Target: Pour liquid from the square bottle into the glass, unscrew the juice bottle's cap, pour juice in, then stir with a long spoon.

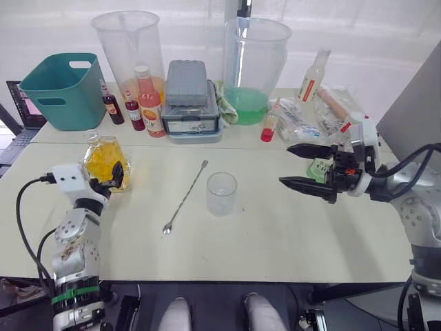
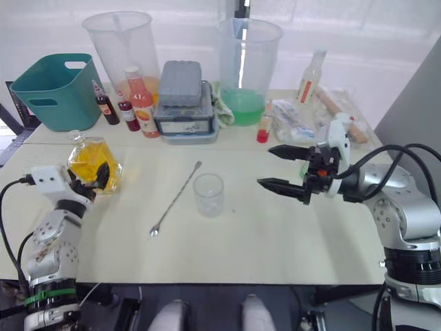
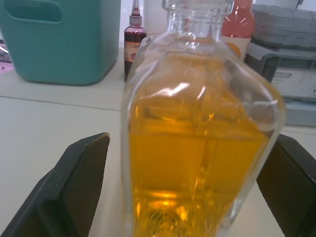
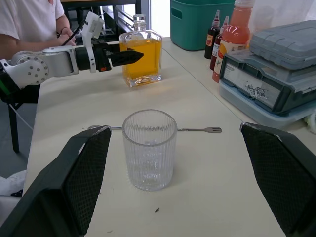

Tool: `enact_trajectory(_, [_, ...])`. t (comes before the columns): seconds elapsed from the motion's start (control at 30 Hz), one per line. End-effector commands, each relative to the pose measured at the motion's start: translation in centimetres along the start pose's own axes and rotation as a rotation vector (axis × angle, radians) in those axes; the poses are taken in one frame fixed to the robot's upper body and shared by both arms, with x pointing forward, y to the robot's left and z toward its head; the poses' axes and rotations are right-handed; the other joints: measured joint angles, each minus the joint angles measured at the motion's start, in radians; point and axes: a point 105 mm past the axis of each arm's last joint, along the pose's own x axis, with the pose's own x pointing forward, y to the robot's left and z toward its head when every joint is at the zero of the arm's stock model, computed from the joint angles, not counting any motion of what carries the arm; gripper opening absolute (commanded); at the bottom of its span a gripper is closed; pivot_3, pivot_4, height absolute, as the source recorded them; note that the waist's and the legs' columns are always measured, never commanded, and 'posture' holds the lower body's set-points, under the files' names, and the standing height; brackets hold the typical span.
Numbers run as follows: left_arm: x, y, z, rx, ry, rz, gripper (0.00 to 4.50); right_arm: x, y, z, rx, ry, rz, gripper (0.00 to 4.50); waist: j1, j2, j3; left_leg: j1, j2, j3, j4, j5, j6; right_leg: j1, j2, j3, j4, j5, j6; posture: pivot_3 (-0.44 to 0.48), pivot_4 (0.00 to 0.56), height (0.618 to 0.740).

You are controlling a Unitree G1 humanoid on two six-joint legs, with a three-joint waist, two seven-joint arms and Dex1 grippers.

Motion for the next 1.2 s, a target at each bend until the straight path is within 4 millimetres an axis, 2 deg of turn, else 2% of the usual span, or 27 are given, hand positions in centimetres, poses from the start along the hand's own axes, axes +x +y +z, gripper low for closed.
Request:
enact_trajectory(0.03, [1.1,-0.1,1.2,0.031,-0.028,-0.005,4.5,-0.4,0.2,1.5,-0.078,-0.028,-0.015,4.45,-0.001,0.0,0.0,0.0,0.0,0.0,0.0,0.0,0.0,0.0,0.0,0.0,0.0,0.0,0.0,0.0,0.15,0.739])
enact_trajectory(0.07, [1.3,-0.2,1.3,0.033,-0.029,-0.01,4.5,-0.5,0.1,1.5,-0.082,-0.028,-0.022,4.45,-0.001,0.0,0.0,0.0,0.0,0.0,0.0,0.0,0.0,0.0,0.0,0.0,0.0,0.0,0.0,0.0,0.15,0.739])
enact_trajectory(0.27, [1.8,-0.1,1.3,0.045,0.001,0.008,2.87,-0.7,0.2,1.3,-0.081,-0.027,-0.045,4.5,0.001,0.0,0.0,0.0,0.0,0.0,0.0,0.0,0.0,0.0,0.0,0.0,0.0,0.0,0.0,0.0,0.15,0.739])
enact_trajectory(0.4, [2.1,0.0,1.8,0.058,0.006,0.012,2.87,-0.5,0.4,1.0,-0.078,-0.023,-0.048,4.5,0.003,0.0,0.0,0.0,-0.001,-0.001,0.0,0.0,0.0,0.0,0.0,0.0,0.0,0.0,0.001,0.0,0.15,0.739])
enact_trajectory(0.53, [2.2,-0.1,3.1,0.066,-0.023,-0.003,2.87,-0.4,0.4,1.1,-0.079,-0.023,-0.049,4.5,0.001,0.0,0.0,0.0,-0.001,-0.001,0.0,0.0,0.0,0.0,0.0,0.0,0.0,0.0,0.001,0.0,0.15,0.739])
enact_trajectory(0.67, [2.1,-1.7,5.8,0.064,-0.124,-0.107,2.87,-0.2,0.2,1.3,-0.08,-0.023,-0.049,4.5,0.002,-0.001,0.0,-0.001,-0.001,-0.001,0.0,0.0,0.0,0.0,0.0,0.0,0.0,0.0,0.001,0.0,0.15,0.739])
enact_trajectory(0.77, [1.3,-4.7,7.5,0.107,-0.177,-0.292,2.87,-0.1,0.2,1.3,-0.079,-0.022,-0.048,4.5,0.003,-0.002,0.001,-0.004,-0.001,-0.002,0.0,0.0,0.0,-0.002,0.0,-0.001,-0.001,0.0,0.001,0.0,0.15,0.739])
enact_trajectory(0.87, [-1.0,-8.0,8.7,0.127,-0.196,-0.583,2.87,-0.2,0.3,1.4,-0.072,-0.02,-0.047,4.5,0.003,-0.004,0.003,-0.009,-0.001,-0.002,0.0,0.0,0.0,-0.005,0.0,-0.001,-0.003,0.004,-0.004,0.0,0.15,0.739])
enact_trajectory(1.1, [-4.5,-10.0,9.9,0.075,-0.147,-0.929,2.86,-0.7,2.1,0.4,-0.03,0.04,-0.001,4.5,-0.007,-0.004,0.003,-0.012,-0.001,-0.002,-0.001,-0.001,0.001,-0.011,0.0,-0.001,0.0,0.003,-0.004,0.0,0.15,0.739])
enact_trajectory(1.2, [-5.7,-10.6,10.1,0.065,-0.109,-1.053,2.86,-0.9,2.5,0.4,-0.021,0.045,0.004,4.5,-0.011,-0.004,0.003,-0.011,0.0,-0.002,-0.001,-0.001,0.001,-0.012,0.0,0.0,0.001,0.0,0.002,0.0,0.15,0.739])
